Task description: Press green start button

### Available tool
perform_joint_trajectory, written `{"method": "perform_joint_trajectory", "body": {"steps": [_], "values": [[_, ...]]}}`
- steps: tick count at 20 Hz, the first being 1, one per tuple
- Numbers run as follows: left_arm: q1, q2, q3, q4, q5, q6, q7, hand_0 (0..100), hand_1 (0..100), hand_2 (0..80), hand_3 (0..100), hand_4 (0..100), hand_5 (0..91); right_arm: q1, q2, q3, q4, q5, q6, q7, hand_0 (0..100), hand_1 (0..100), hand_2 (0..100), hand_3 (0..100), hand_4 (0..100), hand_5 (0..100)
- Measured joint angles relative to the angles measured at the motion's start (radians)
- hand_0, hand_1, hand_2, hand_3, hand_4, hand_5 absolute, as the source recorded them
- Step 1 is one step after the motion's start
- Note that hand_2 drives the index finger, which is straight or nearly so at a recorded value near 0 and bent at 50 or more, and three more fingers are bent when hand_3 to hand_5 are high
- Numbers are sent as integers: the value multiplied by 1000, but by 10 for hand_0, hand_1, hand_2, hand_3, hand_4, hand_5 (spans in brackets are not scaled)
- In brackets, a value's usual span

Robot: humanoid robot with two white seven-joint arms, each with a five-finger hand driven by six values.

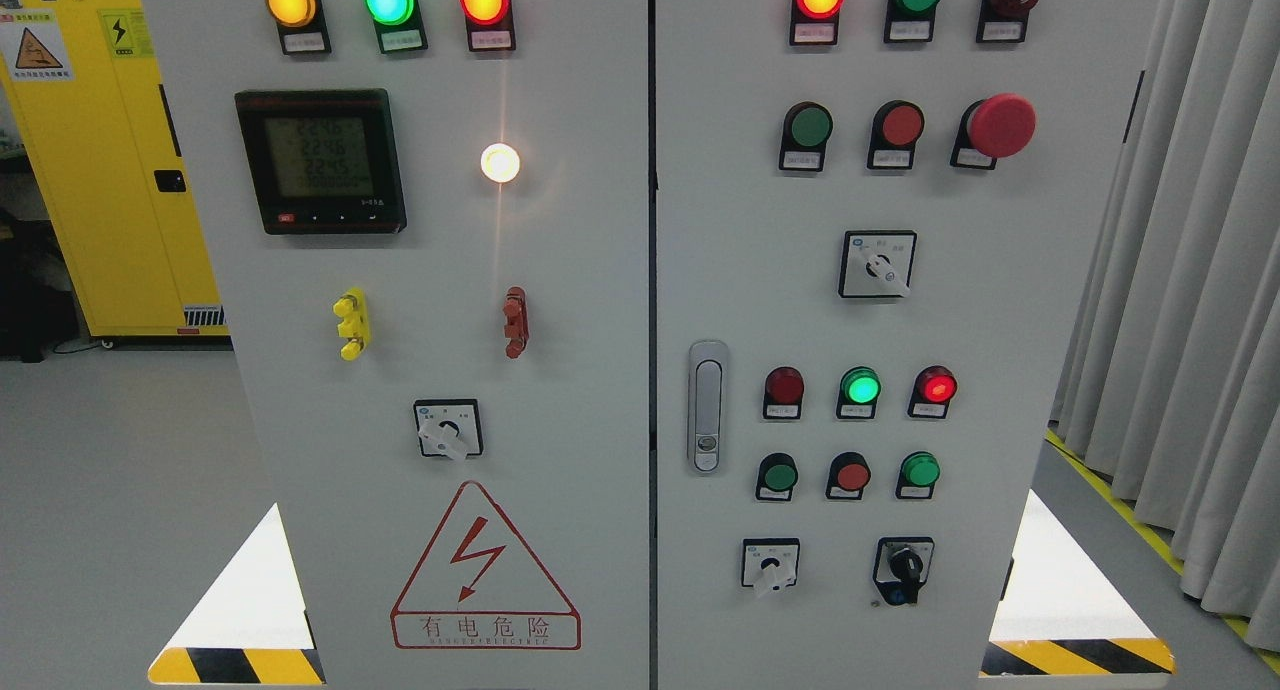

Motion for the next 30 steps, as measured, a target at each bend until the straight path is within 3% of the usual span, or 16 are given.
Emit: {"method": "perform_joint_trajectory", "body": {"steps": [12, 20, 25, 30], "values": [[5, -30, -2, 0, -1, -1, 3, 120, 556, 0, 0, 0, 0, 7, 7, -15, -109, 18, -17, -3, 161, 394, 0, 0, 0, 0], [5, -38, -3, 0, -1, 1, 3, 120, 556, 0, 0, 0, 0, 16, -4, -1, -303, 24, -163, 11, 161, 435, 0, 0, 0, 0], [5, -41, -3, 0, -1, 1, 5, 120, 556, 0, 0, 0, 0, 22, -9, 16, -448, 55, -245, 67, 165, 458, 0, 19, 41, 0], [5, -43, -3, 0, -1, 1, 7, 120, 556, 0, 0, 0, 0, 18, -13, 27, -599, 180, -330, 88, 172, 470, 0, 55, 81, 0]]}}
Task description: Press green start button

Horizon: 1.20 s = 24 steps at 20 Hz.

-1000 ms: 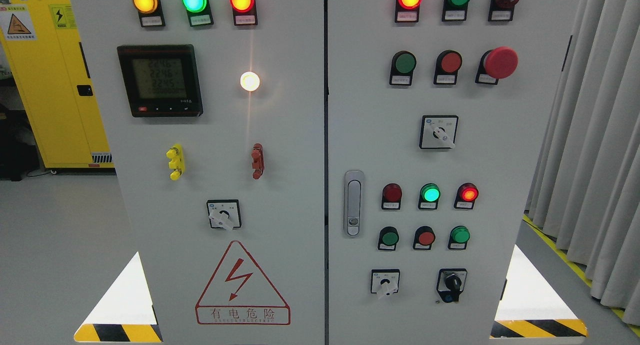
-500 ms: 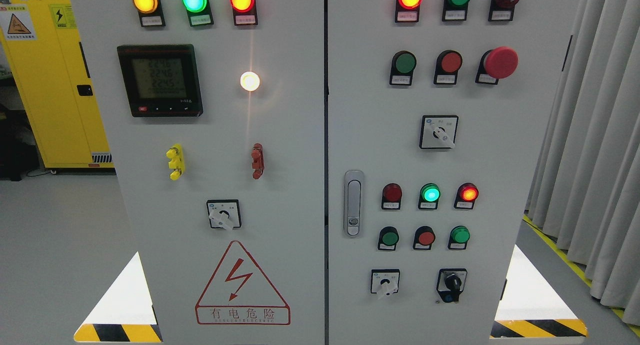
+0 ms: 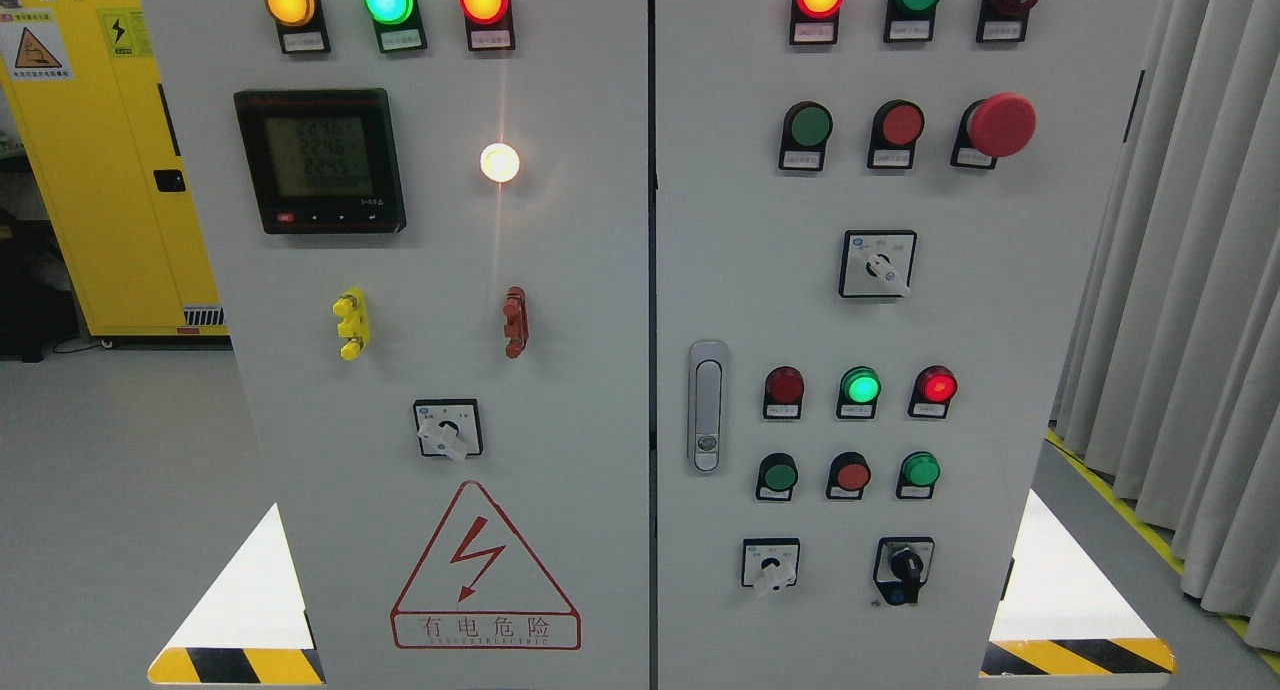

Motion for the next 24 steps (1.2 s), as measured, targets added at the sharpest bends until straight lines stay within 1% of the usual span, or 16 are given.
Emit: {"method": "perform_joint_trajectory", "body": {"steps": [5, 7, 8, 9, 10, 11, 12, 14, 15, 16, 17, 18, 20, 21, 23, 24], "values": [[0, -1, 0, 0, 0, 0, -3, 120, 556, 0, 0, 0, 0, -9, -2, 5, -145, 122, -70, 6, 177, 476, 0, 96, 113, 0], [0, -1, 0, 0, 0, 0, -3, 120, 556, 0, 0, 0, 0, -14, -3, 5, -202, 156, -86, 1, 179, 480, 0, 148, 158, 12], [0, -1, 0, 0, 0, 0, -3, 120, 556, 0, 0, 0, 0, -18, -3, 4, -233, 177, -90, -8, 179, 481, 0, 171, 193, 43], [0, -1, 0, 0, 0, 0, -4, 120, 556, 0, 0, 0, 0, -22, -3, 3, -261, 197, -92, -15, 179, 499, 0, 273, 290, 161], [0, -1, 0, 0, 0, 0, -4, 120, 556, 0, 0, 0, 0, -29, -3, 1, -292, 220, -95, -29, 185, 508, 0, 303, 322, 186], [0, -1, 0, 0, 0, 0, -4, 120, 556, 0, 0, 0, 0, -36, -4, -1, -318, 243, -97, -38, 189, 516, 0, 351, 367, 242], [0, -2, 0, 0, 0, 0, -4, 120, 556, 0, 0, 0, 0, -46, -4, -3, -347, 263, -97, -46, 204, 523, 0, 438, 441, 319], [0, -2, 0, 0, 0, 0, -4, 120, 556, 0, 0, 0, 0, -73, -4, -8, -397, 302, -99, -57, 218, 533, 0, 505, 512, 371], [0, -2, 0, 0, 0, 0, -4, 120, 556, 0, 0, 0, 0, -88, -4, -10, -420, 319, -99, -59, 231, 552, 0, 653, 647, 526], [0, -2, 0, 0, 0, 0, -4, 120, 556, 0, 0, 0, 0, -103, -4, -12, -440, 334, -99, -59, 260, 566, 0, 707, 714, 619], [0, -2, -1, 0, 0, 0, -4, 120, 556, 0, 0, 0, 0, -120, -5, -14, -459, 347, -100, -59, 267, 568, 0, 708, 718, 628], [0, -2, -1, 0, 0, 0, -4, 120, 556, 0, 0, 0, 0, -139, -5, -16, -478, 359, -100, -59, 283, 580, 0, 729, 739, 672], [0, -2, -1, 0, 0, 0, -4, 120, 556, 0, 0, 0, 0, -173, -5, -19, -510, 379, -100, -61, 294, 584, 0, 734, 747, 686], [0, -2, -1, 0, 0, 0, -5, 120, 556, 0, 0, 0, 0, -187, -6, -21, -525, 390, -100, -62, 309, 592, 0, 752, 769, 743], [0, -2, -1, 0, 0, 0, -5, 120, 556, 0, 0, 0, 0, -208, -6, -23, -550, 412, -100, -61, 328, 597, 0, 771, 778, 762], [0, -2, -1, 0, 0, 0, -5, 120, 556, 0, 0, 0, 0, -225, -8, -24, -563, 423, -100, -60, 350, 609, 0, 777, 781, 788]]}}
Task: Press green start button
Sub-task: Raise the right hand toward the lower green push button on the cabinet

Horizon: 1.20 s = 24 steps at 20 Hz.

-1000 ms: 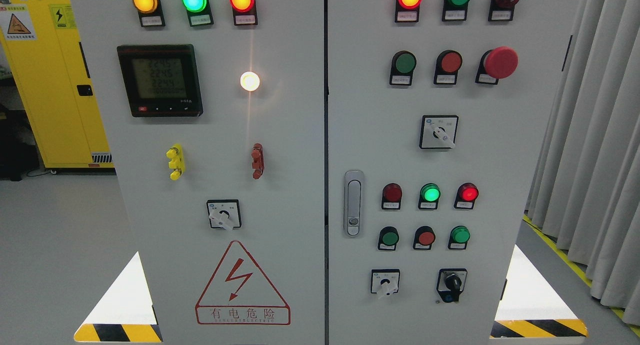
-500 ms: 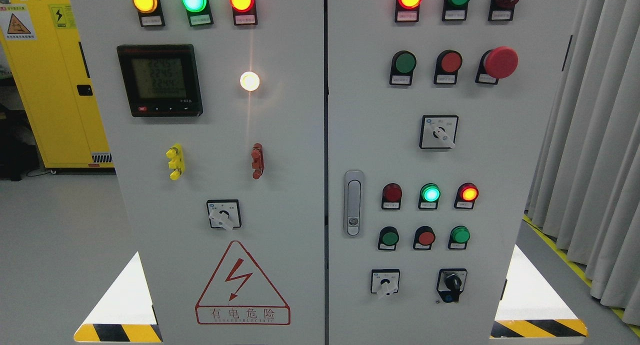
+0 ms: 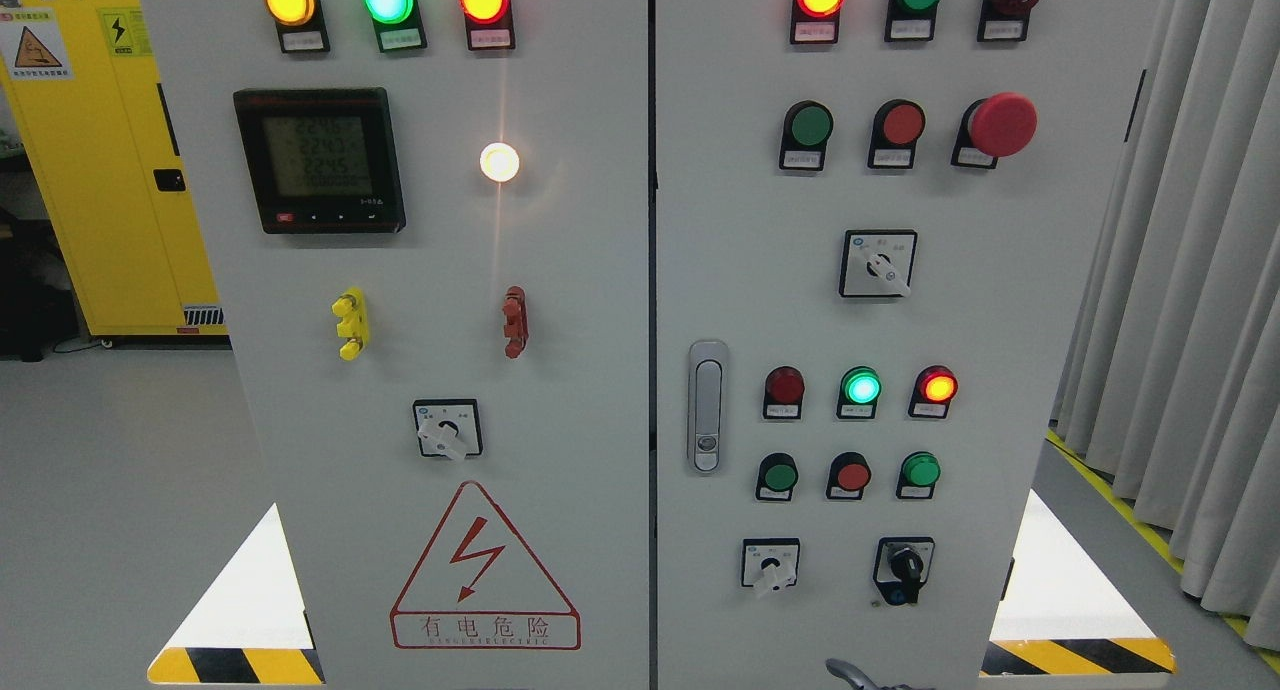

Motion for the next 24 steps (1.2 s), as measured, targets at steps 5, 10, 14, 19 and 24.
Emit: {"method": "perform_joint_trajectory", "body": {"steps": [5, 10, 14, 19, 24], "values": [[0, 0, 0, 0, 0, 0, 0, 120, 556, 0, 0, 0, 0, -66, -6, 0, -44, 57, 0, 32, 369, 640, 0, 778, 774, 837], [0, 0, 0, 0, 0, 0, 0, 120, 556, 0, 0, 0, 0, -123, -9, 11, -70, 99, 5, 60, 388, 650, 0, 774, 770, 840], [0, 0, 0, 0, 0, 0, 0, 120, 556, 0, 0, 0, 0, -167, -10, 22, -74, 119, 6, 74, 400, 650, 0, 773, 770, 839], [0, 0, 0, 0, 0, 0, 0, 120, 556, 0, 0, 0, 0, -221, -11, 40, -60, 137, 7, 84, 411, 650, 0, 772, 769, 834], [0, 0, 0, 0, 0, 0, 0, 120, 556, 0, 0, 0, 0, -259, -12, 56, -42, 145, 10, 90, 421, 648, 0, 769, 759, 826]]}}
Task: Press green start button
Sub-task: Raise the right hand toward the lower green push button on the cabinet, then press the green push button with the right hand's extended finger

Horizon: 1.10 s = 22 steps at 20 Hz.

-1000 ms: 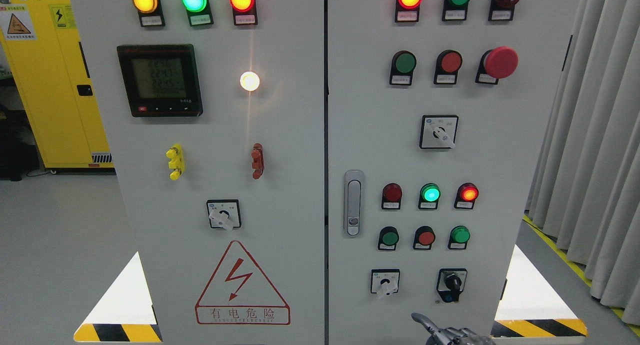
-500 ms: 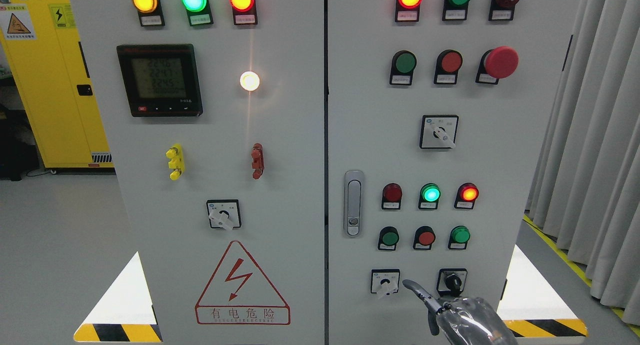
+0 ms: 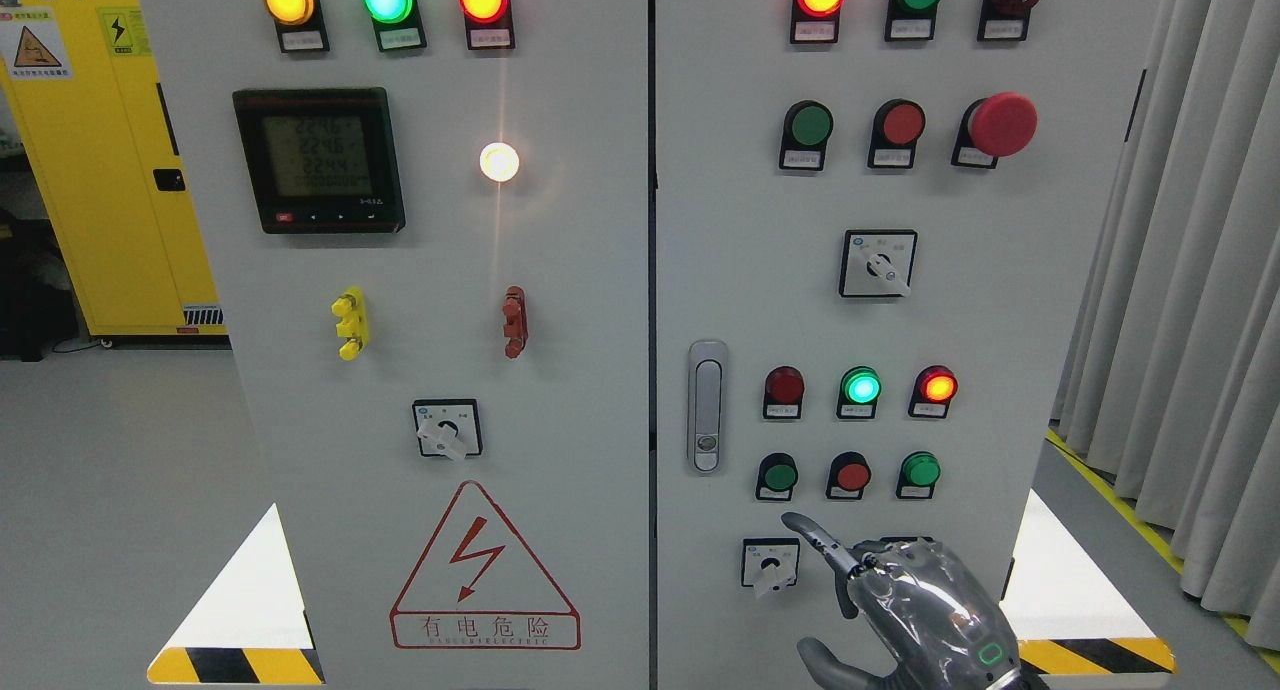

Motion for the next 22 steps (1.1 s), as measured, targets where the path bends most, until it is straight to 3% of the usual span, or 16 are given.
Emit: {"method": "perform_joint_trajectory", "body": {"steps": [22], "values": [[0, 0, 0, 0, 0, 0, -6, 120, 556, 0, 0, 0, 0, -109, -4, 13, 123, -4, 2, 1, 441, 641, 0, 760, 755, 823]]}}
